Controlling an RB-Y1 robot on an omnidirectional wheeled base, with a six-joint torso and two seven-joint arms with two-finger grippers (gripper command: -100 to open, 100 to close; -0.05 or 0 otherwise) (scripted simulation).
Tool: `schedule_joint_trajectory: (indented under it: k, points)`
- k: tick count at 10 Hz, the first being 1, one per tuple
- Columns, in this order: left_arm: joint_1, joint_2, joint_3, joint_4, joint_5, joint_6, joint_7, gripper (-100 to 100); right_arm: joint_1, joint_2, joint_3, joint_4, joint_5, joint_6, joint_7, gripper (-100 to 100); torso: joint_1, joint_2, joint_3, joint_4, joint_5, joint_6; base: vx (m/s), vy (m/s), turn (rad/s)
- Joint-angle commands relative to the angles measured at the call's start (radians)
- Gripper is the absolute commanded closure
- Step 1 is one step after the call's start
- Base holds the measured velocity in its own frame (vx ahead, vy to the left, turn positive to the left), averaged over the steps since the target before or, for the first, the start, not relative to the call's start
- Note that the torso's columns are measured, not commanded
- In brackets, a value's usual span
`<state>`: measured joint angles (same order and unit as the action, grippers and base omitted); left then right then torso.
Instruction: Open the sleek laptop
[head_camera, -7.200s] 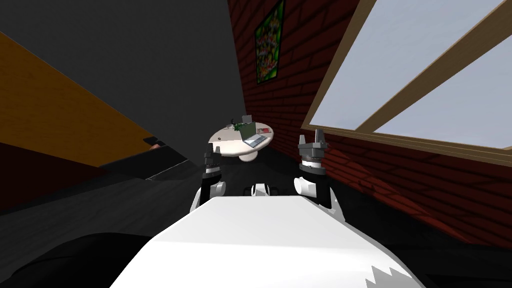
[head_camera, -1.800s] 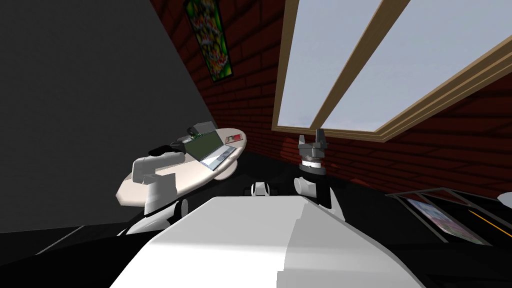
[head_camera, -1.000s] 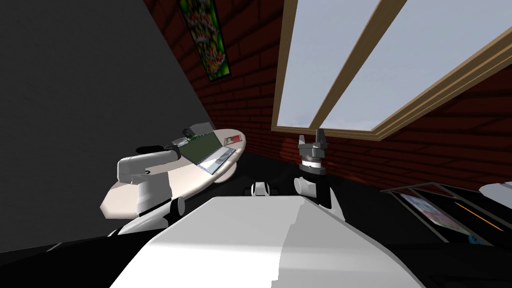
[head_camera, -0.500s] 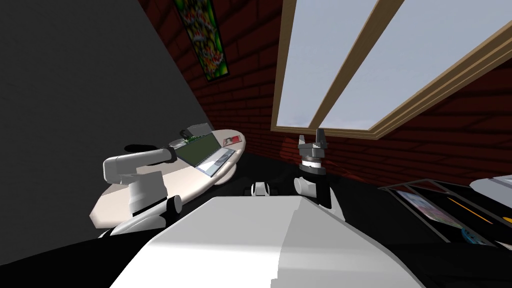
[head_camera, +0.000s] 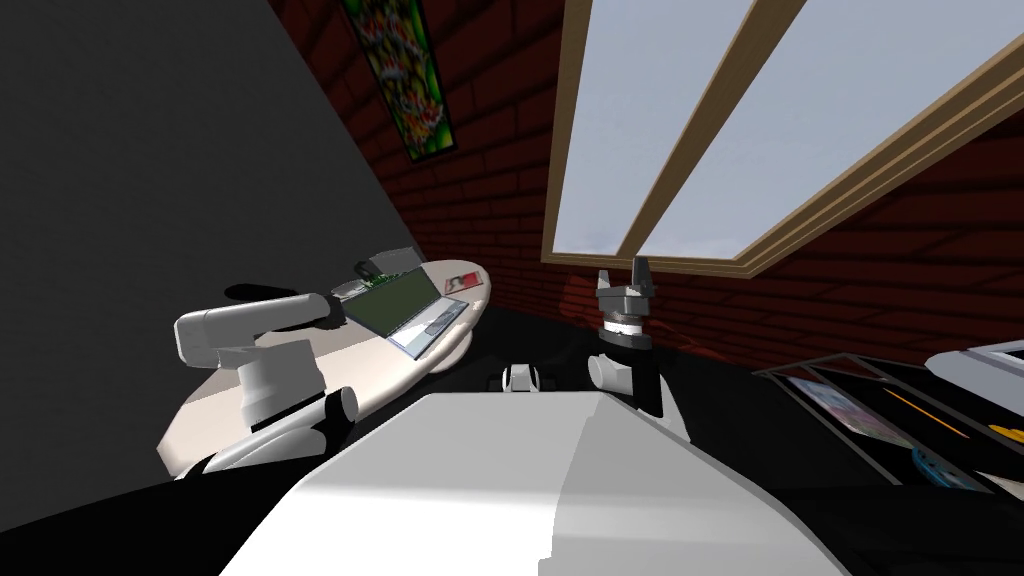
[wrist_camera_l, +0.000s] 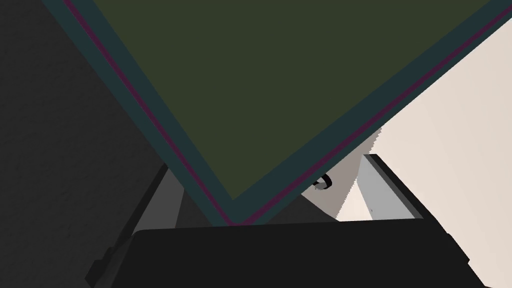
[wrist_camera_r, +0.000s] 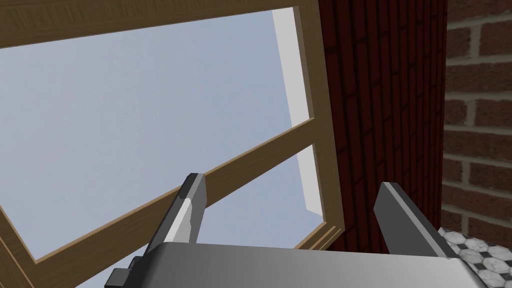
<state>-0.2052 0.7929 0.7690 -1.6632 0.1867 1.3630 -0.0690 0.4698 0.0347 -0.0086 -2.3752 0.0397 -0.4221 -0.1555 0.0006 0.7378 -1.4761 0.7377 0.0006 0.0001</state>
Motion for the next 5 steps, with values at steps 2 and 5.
schedule_joint_trajectory:
  k: [2, 5]
  points:
    - [0.000, -0.006, -0.007, 0.014, -0.005, -0.020, 0.002, 100, 0.000, 0.000, 0.000, 0.000, 0.000, 0.000, 0.000, 0, 0.002, -0.001, -0.001, -0.001, 0.001, 0.000, 0.011, 0.017, -0.001]
    - [0.003, -0.024, -0.025, 0.046, -0.049, -0.122, 0.013, 100, 0.000, 0.000, 0.000, 0.000, 0.000, 0.000, 0.000, 0, 0.001, 0.000, 0.001, -0.001, 0.003, 0.000, -0.006, -0.055, 0.054]
